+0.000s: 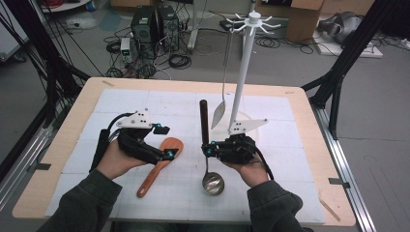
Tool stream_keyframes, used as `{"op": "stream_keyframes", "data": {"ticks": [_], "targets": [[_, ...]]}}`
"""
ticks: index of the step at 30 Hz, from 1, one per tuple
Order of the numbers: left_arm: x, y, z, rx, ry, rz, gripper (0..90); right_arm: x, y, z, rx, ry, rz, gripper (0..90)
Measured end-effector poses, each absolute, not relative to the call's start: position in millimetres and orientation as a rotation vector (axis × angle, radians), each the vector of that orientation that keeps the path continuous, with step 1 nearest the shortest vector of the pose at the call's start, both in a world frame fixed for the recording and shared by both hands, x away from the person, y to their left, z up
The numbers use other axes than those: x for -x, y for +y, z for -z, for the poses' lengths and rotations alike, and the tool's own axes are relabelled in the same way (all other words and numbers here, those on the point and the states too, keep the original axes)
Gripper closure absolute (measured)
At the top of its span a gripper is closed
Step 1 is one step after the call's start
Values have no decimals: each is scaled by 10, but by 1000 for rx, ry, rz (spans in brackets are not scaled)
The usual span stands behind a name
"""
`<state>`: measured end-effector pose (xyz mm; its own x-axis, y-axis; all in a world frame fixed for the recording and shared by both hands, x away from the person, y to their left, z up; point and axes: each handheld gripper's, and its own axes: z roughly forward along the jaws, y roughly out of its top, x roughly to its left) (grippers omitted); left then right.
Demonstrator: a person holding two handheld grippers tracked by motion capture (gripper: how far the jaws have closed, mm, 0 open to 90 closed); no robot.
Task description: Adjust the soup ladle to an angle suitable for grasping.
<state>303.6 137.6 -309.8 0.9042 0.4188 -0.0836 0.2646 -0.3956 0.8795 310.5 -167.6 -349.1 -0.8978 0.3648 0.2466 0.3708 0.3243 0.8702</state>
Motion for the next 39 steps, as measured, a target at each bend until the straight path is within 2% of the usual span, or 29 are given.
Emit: {"op": "stream_keyframes", "data": {"ticks": [9, 24, 31, 39], "targets": [[-3134, 1335, 3044, -1999, 500, -171, 239, -3138, -1594, 3464, 679, -2554, 1688, 847], [-3200, 1226, 2884, -1971, 529, -177, 339, -3117, -1441, 3380, 618, -2569, 1705, 847], [-3233, 1202, 2852, -1943, 537, -133, 457, -3119, -1338, 3376, 597, -2581, 1706, 847], [-3204, 1222, 2825, -1937, 515, -107, 459, -3135, -1299, 3398, 602, -2603, 1681, 847]]}}
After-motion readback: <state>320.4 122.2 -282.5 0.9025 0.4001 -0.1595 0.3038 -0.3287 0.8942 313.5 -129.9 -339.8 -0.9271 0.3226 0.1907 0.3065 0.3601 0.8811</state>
